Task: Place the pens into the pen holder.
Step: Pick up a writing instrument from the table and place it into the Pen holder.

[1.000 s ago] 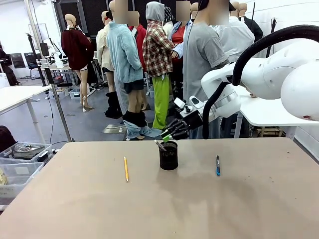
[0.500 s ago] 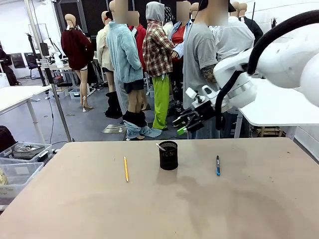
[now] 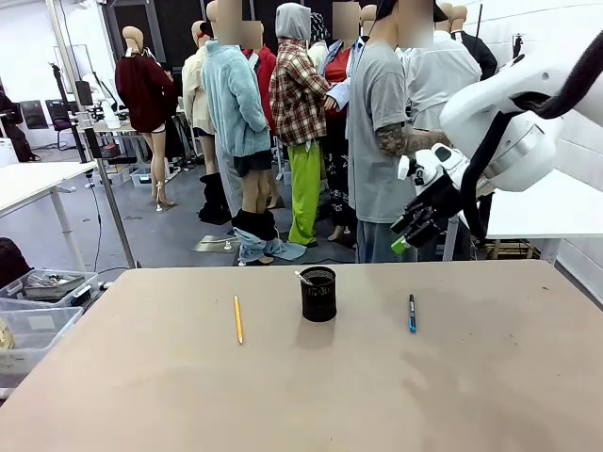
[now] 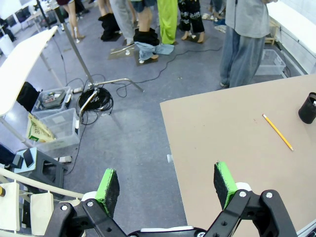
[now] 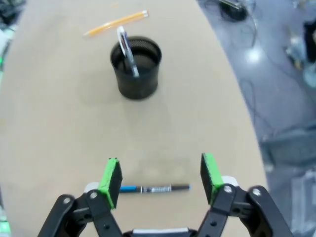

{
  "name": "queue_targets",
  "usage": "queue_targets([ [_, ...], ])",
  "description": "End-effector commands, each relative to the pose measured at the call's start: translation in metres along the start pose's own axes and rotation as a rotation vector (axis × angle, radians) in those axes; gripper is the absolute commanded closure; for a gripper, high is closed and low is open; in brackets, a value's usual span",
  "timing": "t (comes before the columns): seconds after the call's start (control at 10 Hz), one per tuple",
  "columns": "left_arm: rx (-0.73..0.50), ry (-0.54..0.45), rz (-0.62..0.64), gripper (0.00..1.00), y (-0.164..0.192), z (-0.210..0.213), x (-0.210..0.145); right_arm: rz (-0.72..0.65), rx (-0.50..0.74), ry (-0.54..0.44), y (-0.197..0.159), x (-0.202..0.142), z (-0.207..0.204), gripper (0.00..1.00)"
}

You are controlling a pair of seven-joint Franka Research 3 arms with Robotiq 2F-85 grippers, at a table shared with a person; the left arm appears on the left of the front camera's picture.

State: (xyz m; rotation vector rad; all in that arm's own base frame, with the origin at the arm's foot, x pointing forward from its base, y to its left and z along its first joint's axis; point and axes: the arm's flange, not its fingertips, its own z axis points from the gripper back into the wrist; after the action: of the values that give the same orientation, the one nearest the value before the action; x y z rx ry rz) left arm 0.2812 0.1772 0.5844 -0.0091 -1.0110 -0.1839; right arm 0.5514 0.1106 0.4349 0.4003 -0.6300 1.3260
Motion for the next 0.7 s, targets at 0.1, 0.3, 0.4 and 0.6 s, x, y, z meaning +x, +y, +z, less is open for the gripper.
queue_targets([
  [0.1,0.013,-0.005,0.017,0.0,0.001,-0.001,0.001,-0.24,0.01,0.293,-0.001,0.021,-0.008,0.2],
  [0.3,0.013,-0.005,0.017,0.0,0.001,-0.001,0.001,-0.434,0.016,0.483,-0.012,0.033,-0.02,0.2],
  [0.4,0.013,-0.005,0.017,0.0,0.001,-0.001,0.001,-0.494,0.051,0.574,-0.016,0.035,-0.031,0.2],
  [0.6,0.013,-0.005,0.017,0.0,0.001,-0.001,0.001,-0.637,0.009,0.682,-0.024,0.03,-0.055,0.2],
])
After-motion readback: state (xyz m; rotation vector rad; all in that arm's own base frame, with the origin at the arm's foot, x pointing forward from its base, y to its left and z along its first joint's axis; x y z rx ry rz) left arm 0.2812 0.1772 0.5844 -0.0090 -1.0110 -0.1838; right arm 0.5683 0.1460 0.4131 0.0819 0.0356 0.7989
